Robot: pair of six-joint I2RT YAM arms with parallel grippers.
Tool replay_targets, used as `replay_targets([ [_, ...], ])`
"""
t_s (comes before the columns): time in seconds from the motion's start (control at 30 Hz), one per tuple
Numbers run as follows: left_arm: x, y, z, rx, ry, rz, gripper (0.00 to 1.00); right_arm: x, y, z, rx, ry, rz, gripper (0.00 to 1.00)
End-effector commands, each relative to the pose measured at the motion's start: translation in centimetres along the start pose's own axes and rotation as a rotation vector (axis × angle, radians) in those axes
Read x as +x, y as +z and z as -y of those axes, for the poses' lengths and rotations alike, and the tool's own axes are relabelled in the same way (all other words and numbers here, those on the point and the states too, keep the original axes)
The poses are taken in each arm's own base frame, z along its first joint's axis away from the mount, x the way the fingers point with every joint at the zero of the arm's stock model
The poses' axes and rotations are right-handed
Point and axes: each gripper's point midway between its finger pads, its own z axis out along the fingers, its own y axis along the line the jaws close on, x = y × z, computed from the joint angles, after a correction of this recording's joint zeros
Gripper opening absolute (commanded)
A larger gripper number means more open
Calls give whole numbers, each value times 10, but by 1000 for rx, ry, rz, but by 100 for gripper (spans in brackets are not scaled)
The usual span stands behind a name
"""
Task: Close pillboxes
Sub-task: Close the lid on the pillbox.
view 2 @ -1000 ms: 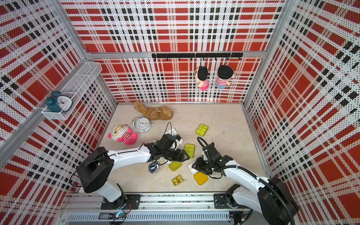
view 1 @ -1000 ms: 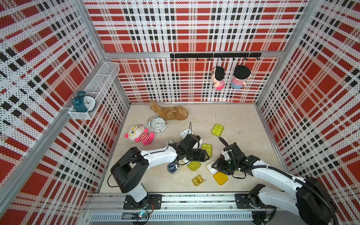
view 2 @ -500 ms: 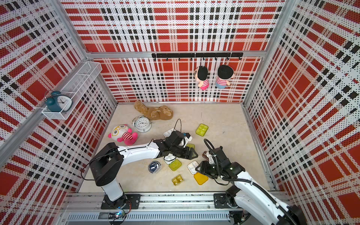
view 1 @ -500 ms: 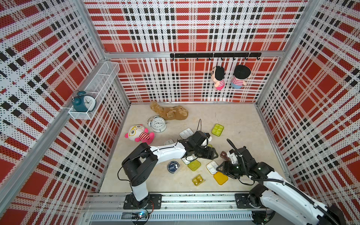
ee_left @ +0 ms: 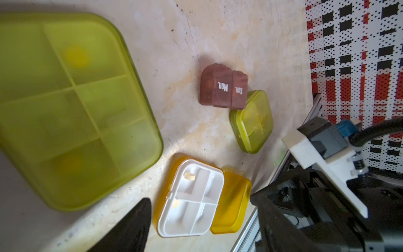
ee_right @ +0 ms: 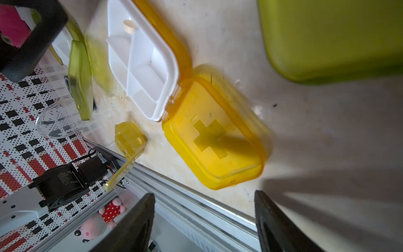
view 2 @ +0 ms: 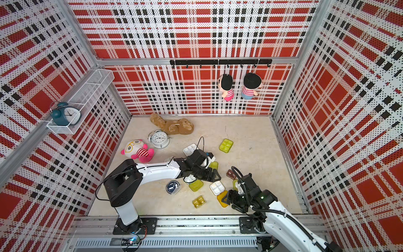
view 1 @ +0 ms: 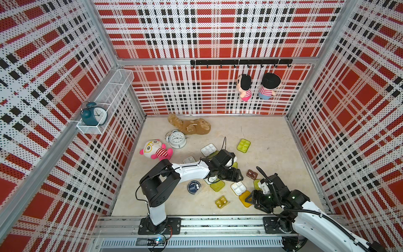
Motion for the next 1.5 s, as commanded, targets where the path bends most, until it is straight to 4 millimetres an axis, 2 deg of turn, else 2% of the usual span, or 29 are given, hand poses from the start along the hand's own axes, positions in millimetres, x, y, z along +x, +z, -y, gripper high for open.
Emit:
replay_targets([
  [0.0,4,8,-3,3,9,-13,78,0,4,10,29,42,6,75],
  [0.23,4,15,-3,9,11,-24,78,-9,15,14,15,73,40,76],
  [0.53,8,20,-2,16,7,-39,78,-23,10,9,13,63,107,78],
  [0.87,14,24,4,32,4,-53,78,-45,-9,-21,-80,-4,237,79],
  [1.07,15,25,5,37,5,-57,78,-49,-19,-36,-144,-28,277,80],
  [1.47,16,25,5,38,6,-56,78,-52,-30,-38,-107,-64,307,80],
])
